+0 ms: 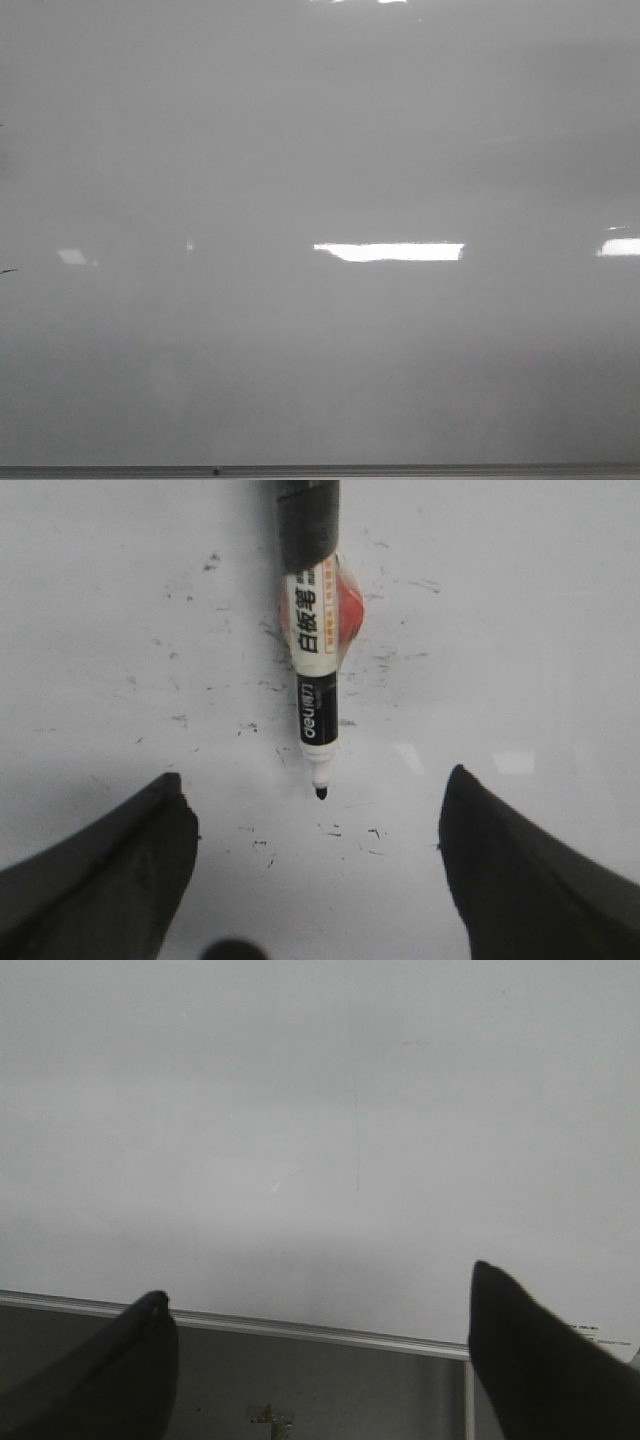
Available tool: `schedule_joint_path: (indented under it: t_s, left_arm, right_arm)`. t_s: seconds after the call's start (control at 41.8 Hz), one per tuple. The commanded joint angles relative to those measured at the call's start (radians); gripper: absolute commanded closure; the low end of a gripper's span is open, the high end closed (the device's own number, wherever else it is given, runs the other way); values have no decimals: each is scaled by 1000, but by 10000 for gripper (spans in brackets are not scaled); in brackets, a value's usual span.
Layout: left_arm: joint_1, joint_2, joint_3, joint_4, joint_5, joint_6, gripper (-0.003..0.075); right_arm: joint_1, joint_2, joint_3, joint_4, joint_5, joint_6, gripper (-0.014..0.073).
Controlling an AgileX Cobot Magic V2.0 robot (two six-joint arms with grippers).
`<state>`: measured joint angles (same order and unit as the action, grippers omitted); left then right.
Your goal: Write number 9 on whiteboard
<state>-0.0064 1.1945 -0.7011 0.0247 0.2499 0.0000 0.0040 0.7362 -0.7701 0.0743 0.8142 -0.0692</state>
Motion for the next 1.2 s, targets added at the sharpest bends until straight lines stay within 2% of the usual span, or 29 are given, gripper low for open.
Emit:
schedule_joint_path:
  t_s: [0.0, 0.168, 0.263, 0.622, 0.885, 1.077, 1.173]
  left_arm:
    - [0, 40, -29, -8, -140, 0, 218]
    - [0, 129, -29, -8, -250, 0, 219]
    - [0, 171, -29, -8, -305, 0, 245]
    - [0, 245, -29, -8, -376, 0, 460]
    - [0, 244, -29, -6, -409, 0, 649]
    - [0, 184, -29, -2, -394, 0, 741]
    - [0, 116, -31, 8, -353, 0, 739]
  right_arm:
    - [1, 3, -23, 4, -66, -9, -20]
    - [1, 3, -23, 4, -66, -9, -20]
    - [1, 3, -23, 4, -66, -9, -20]
    - [1, 3, -23, 4, -66, -9, -20]
    - [1, 1, -23, 4, -66, -9, -20]
    - [1, -13, -43, 4, -70, -9, -20]
    - [1, -25, -63, 4, -68, -9, -20]
